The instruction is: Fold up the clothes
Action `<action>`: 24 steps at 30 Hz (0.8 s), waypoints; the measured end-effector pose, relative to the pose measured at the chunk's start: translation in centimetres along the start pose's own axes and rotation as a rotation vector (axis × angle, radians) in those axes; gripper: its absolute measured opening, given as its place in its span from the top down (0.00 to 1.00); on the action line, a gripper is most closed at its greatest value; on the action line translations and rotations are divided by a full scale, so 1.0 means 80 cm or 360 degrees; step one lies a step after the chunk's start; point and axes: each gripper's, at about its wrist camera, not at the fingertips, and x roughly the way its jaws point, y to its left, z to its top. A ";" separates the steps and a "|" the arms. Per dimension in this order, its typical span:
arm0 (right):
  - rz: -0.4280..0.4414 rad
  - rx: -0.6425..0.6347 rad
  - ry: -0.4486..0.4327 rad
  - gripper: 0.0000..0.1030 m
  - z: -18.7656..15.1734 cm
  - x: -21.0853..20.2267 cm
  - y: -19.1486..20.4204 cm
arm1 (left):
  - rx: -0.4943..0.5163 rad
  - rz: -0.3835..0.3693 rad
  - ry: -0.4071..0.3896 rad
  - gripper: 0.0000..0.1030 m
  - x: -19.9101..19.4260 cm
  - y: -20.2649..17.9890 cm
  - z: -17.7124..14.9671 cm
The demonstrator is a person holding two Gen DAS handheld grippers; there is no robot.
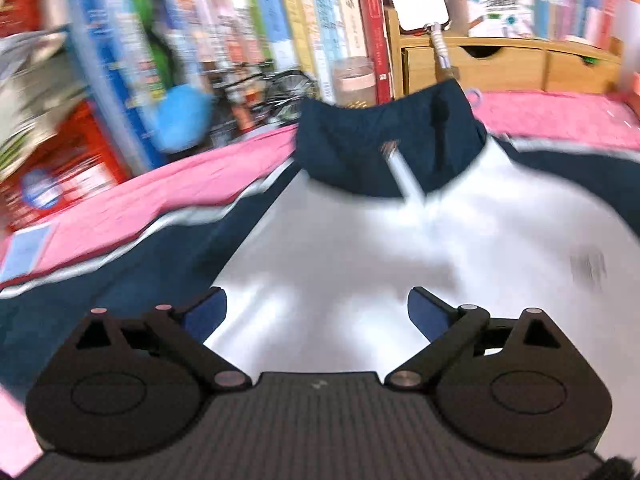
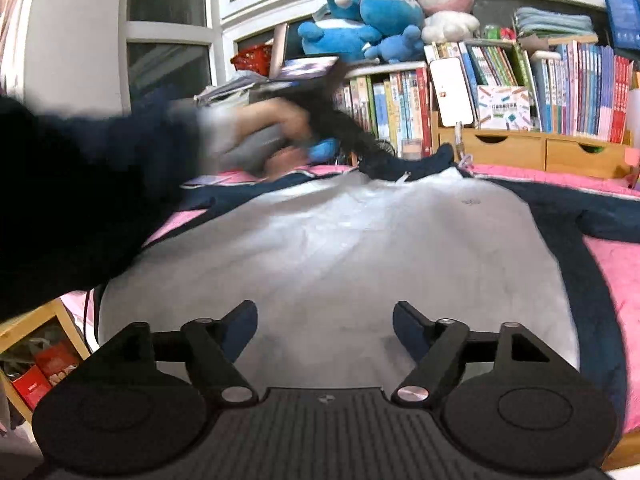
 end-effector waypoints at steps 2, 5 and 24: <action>-0.0055 0.0002 -0.0028 0.11 0.009 -0.006 -0.010 | -0.0019 0.0001 -0.0049 0.03 -0.036 0.023 -0.049; -0.0111 0.0073 -0.0027 0.08 0.021 -0.005 -0.028 | -0.0067 0.0024 -0.0062 0.02 -0.070 0.051 -0.120; -0.0469 0.0064 0.0146 0.16 0.087 0.021 -0.158 | 0.0008 -0.0054 -0.0283 0.01 -0.159 0.062 -0.135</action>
